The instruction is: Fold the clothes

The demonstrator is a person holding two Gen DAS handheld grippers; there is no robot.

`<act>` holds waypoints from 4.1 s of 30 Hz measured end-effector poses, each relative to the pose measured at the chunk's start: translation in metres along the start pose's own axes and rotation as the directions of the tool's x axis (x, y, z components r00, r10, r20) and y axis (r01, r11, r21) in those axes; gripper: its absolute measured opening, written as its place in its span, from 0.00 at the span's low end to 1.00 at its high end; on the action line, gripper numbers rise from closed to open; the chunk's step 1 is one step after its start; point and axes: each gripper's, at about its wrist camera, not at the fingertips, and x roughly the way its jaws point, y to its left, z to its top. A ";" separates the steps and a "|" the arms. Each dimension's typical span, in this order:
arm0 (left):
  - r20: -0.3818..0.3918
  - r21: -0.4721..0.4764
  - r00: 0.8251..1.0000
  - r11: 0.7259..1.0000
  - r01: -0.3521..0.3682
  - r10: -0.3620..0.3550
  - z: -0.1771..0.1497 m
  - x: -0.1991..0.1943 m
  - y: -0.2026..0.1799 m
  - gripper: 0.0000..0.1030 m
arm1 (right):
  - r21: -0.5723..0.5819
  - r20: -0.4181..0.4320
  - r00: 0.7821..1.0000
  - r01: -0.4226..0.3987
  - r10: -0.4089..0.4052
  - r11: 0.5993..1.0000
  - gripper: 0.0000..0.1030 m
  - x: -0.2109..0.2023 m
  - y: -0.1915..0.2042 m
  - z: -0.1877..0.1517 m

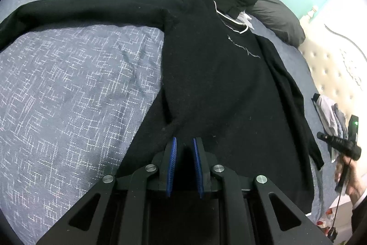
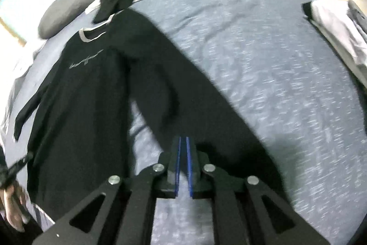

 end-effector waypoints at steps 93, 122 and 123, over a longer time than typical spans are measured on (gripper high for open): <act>-0.049 0.060 0.999 0.998 -0.020 0.023 0.008 0.025 -0.001 0.16 | 0.313 0.121 0.961 -0.276 0.250 0.909 0.02 0.092 0.011 0.105; -0.067 0.046 0.997 0.999 -0.020 0.023 0.002 0.027 0.003 0.16 | 0.211 0.051 0.925 -0.380 0.378 0.901 0.03 0.071 0.007 0.037; -0.068 0.046 0.997 0.999 -0.019 0.022 0.001 0.027 0.003 0.16 | 0.205 0.052 0.927 -0.373 0.370 0.905 0.03 0.071 0.008 0.037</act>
